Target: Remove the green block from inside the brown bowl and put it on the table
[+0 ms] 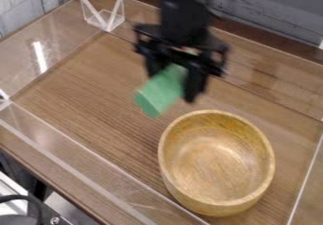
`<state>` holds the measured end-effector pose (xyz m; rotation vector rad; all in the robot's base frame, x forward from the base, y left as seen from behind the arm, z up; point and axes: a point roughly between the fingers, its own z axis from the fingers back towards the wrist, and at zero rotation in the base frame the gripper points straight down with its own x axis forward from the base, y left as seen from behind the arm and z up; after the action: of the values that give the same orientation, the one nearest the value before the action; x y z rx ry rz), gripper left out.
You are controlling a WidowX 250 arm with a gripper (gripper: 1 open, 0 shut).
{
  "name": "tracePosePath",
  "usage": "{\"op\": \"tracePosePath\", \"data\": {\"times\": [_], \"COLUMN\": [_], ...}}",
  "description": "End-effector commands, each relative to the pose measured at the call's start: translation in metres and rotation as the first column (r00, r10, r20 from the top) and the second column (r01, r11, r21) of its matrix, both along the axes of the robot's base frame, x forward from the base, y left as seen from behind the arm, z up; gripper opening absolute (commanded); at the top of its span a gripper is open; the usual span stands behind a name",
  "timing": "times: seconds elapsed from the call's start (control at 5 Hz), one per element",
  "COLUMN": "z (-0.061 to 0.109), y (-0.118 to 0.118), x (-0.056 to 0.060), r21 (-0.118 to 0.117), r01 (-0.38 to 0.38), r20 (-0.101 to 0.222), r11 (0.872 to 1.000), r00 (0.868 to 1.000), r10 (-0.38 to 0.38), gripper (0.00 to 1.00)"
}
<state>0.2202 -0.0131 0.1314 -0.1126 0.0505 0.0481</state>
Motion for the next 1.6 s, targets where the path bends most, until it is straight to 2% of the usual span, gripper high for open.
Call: {"op": "tracePosePath", "data": {"times": [0.0,0.2,0.6,1.4], "z": [0.025,0.026,0.011,-0.02], "y": [0.023,0.031,0.038,0.039], "x": [0.012,0.016,0.021,0.022], "r21": [0.006,0.013,0.027,0.042], "r01": [-0.007,-0.01,-0.005,0.005], "r20": [0.096,0.117,0.114,0.103], "r11": [1.0,1.0,1.0,0.999], "r00": [0.995,0.993,0.993,0.995], "r10": [0.007,0.009,0.002,-0.009], "gripper": [0.0,0.0,0.0,0.0]}}
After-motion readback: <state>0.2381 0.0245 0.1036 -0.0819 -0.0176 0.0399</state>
